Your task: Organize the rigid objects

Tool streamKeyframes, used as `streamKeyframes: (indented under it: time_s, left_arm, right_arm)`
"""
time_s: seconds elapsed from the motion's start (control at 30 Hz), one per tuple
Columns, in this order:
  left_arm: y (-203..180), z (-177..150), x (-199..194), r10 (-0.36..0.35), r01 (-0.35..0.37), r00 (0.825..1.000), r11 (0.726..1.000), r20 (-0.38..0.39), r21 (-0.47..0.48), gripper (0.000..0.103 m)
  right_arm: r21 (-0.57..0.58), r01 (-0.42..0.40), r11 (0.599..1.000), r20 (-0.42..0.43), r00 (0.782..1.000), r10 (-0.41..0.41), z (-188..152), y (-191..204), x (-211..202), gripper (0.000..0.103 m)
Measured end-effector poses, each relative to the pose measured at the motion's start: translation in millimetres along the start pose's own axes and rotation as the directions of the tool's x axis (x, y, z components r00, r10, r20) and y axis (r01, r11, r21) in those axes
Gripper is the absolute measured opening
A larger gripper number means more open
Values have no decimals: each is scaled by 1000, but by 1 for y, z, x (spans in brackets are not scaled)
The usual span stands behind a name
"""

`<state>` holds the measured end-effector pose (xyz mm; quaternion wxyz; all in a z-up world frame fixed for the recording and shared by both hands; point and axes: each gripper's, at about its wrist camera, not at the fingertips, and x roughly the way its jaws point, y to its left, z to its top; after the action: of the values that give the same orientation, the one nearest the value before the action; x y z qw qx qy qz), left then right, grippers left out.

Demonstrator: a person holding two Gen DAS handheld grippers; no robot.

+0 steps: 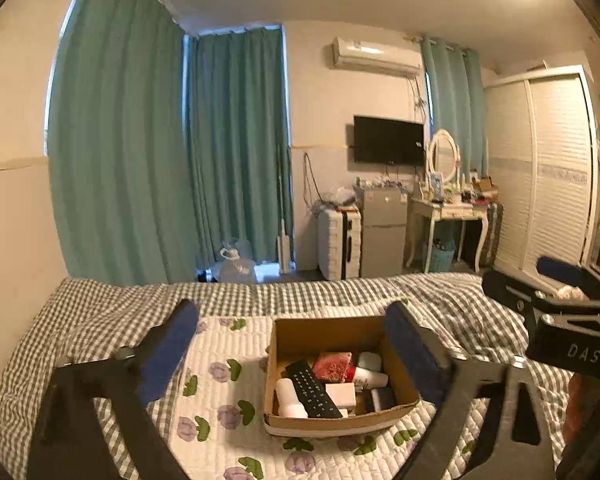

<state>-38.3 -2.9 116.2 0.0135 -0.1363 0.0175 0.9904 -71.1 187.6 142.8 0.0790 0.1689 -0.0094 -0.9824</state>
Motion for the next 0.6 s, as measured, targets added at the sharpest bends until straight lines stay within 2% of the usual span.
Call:
streamKeyframes:
  time_s: [0.1, 0.27, 0.4, 0.6]
  left_arm:
    - [1, -8, 1, 3, -3, 1000, 1000, 9, -3, 103]
    - [-2, -31, 10, 7, -8, 1000, 1000, -17, -12, 103]
    - [4, -60, 27, 16, -16, 998, 1000, -54, -16, 103]
    - [9, -94, 45, 27, -27, 996, 1000, -88, 1, 103]
  right_arm:
    - [17, 3, 1000, 6, 1000, -3, -9, -2, 2, 103]
    - [16, 30, 999, 23, 999, -30, -30, -3, 15, 103]
    - [-13, 48, 999, 3, 999, -48, -55, -3, 37, 103]
    - [5, 36, 999, -48, 998, -36, -90, -8, 65, 103]
